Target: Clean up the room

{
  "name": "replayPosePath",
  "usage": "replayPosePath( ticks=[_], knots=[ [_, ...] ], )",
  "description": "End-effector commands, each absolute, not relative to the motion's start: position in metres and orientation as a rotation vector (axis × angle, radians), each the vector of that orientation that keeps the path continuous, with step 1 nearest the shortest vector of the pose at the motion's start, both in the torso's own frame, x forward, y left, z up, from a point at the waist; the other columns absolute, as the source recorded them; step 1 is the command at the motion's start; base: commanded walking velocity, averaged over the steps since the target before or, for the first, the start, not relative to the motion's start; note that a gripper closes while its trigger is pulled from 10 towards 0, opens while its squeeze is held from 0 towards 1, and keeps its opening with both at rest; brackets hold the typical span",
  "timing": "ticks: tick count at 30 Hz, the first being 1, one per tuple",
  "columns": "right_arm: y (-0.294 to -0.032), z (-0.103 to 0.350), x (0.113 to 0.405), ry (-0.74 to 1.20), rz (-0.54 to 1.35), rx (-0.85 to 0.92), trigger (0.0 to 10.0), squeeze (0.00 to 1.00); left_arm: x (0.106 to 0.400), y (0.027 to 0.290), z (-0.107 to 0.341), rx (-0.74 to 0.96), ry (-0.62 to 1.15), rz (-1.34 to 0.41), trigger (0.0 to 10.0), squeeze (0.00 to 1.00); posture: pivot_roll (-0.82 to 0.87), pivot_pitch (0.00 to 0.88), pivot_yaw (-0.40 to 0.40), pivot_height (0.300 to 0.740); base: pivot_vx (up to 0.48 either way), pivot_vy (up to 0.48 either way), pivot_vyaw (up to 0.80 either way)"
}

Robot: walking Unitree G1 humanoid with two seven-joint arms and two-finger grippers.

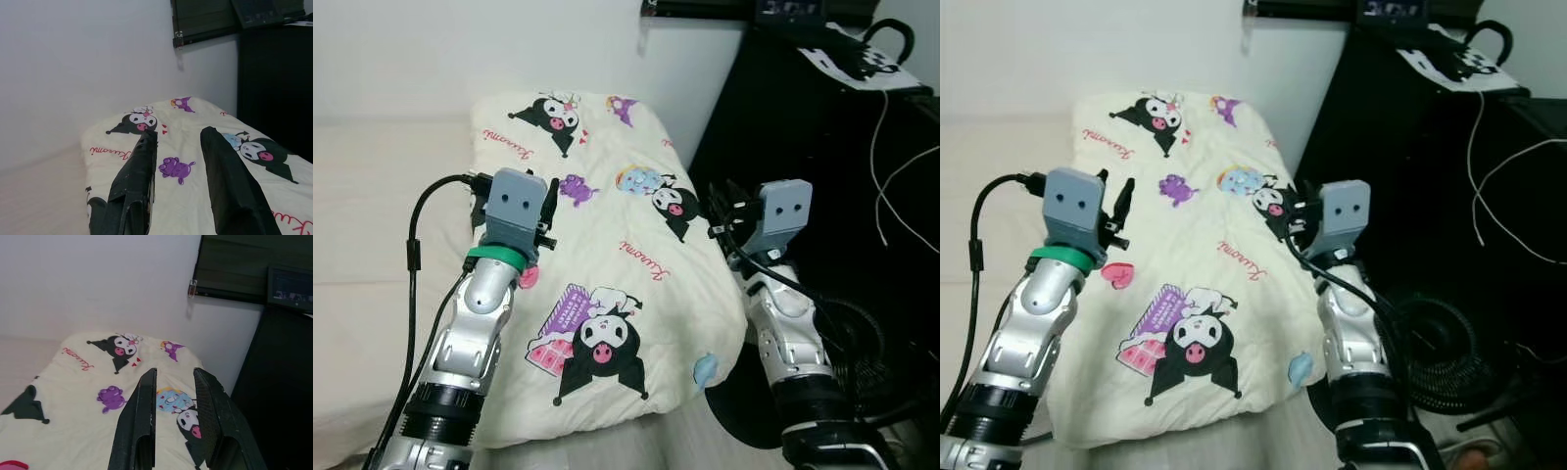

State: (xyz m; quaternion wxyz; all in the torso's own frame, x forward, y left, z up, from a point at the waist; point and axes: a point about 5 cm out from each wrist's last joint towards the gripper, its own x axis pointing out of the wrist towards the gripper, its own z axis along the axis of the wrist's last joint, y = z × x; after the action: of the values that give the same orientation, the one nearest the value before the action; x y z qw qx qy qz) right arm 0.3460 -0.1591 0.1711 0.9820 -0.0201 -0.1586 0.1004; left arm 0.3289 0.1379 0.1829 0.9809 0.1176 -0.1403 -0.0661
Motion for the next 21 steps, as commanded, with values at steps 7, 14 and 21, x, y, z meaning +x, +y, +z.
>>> replayPosePath(
  ticks=[7,14,21],
  knots=[
    [-0.1539,0.1679,0.3465,-0.317,0.207,-0.029,10.0,0.0,0.3277,0.1362,0.1772,0.253,-0.27,-0.151,10.0,0.0,0.07,0.001,-0.046,0.74,0.0,0.0,0.0],
    [-0.1529,0.1682,0.346,-0.323,0.197,-0.026,10.0,0.0,0.3284,0.1365,0.1786,0.253,-0.273,-0.156,10.0,0.0,0.07,0.005,-0.036,0.74,0.0,0.0,0.0],
    [-0.1495,0.1675,0.3456,-0.323,0.195,-0.021,10.0,0.0,0.3281,0.1355,0.178,0.254,-0.27,-0.168,10.0,0.0,0.06,0.008,-0.028,0.74,0.0,0.0,0.0]
  ],
)
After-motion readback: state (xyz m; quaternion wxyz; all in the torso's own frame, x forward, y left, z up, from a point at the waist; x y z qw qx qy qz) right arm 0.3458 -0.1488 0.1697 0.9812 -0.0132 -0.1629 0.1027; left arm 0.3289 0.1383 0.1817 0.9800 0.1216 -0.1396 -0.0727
